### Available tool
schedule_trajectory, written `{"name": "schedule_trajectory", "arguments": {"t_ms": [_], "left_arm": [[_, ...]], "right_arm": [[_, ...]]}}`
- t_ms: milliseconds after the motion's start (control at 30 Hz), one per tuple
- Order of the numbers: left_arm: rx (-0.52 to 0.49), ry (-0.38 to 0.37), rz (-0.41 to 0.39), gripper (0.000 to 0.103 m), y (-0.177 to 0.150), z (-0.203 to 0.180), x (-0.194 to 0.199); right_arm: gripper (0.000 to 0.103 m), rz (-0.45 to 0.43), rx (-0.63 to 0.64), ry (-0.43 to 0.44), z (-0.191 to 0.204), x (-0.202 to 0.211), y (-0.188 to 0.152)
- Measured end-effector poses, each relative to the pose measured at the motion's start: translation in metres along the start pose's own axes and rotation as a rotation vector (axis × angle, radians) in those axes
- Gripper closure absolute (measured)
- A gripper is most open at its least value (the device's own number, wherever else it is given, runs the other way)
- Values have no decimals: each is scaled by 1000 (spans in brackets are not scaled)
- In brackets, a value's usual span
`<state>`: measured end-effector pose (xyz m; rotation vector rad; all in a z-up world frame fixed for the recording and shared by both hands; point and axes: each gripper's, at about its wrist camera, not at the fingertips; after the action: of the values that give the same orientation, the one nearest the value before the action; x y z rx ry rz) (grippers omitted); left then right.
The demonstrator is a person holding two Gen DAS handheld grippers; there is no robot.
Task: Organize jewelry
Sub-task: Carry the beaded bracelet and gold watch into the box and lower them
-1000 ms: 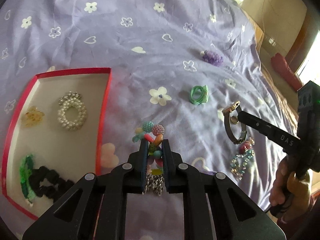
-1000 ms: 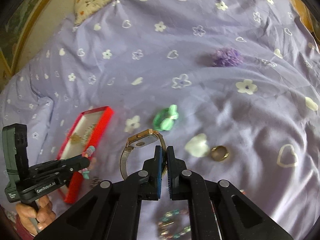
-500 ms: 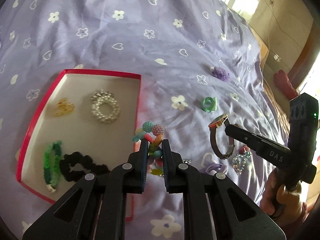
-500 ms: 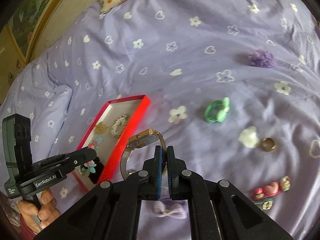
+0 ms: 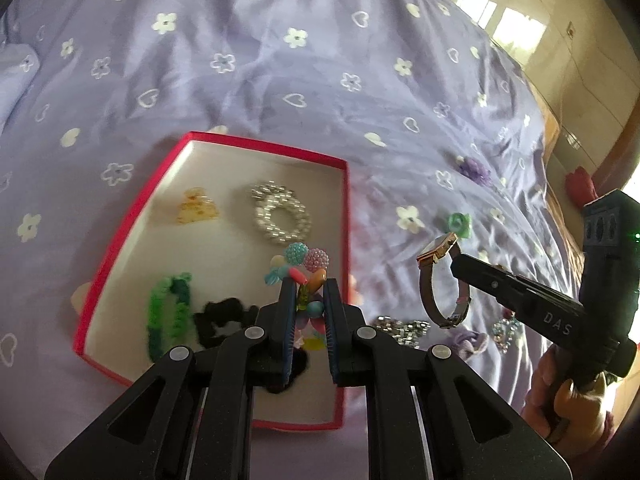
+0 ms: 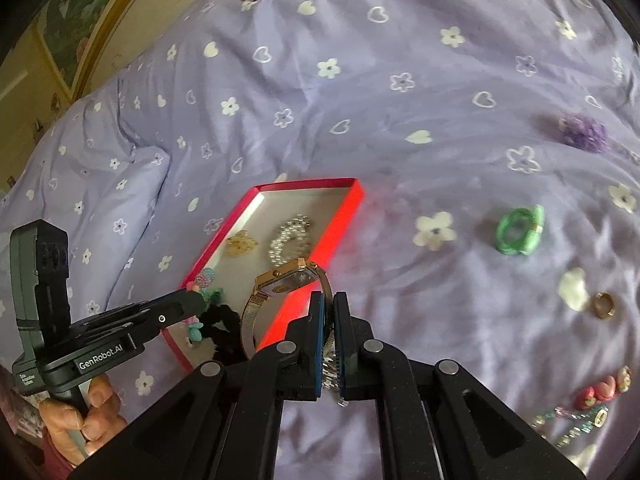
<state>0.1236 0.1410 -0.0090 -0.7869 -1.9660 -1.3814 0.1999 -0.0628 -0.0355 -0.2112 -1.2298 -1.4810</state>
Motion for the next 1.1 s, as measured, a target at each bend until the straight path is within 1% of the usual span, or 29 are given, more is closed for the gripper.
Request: {"name": "schedule_trajectory", "arguments": {"t_ms": [300, 500, 833, 1100], "left_arm": [[48, 40, -13, 91, 7, 38, 3], [59, 78, -2, 91, 13, 61, -9], [67, 128, 34, 91, 27, 92, -39], [53, 155, 73, 91, 31, 102, -66]], "right_arm": [[99, 32, 37, 40, 33, -33, 13], [99, 63, 58, 49, 49, -61, 25], [99, 131, 95, 14, 58, -110, 30], [99, 165, 131, -40, 55, -135, 31]]}}
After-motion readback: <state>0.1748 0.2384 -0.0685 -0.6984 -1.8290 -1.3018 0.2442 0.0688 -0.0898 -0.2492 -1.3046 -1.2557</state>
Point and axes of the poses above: each gripper's, at about its wrist camera, not at the fingertips, and x roughly against the way its jaws point, z to its left, y to its top, and after that the axes turned 1 degree about -y, right-handed
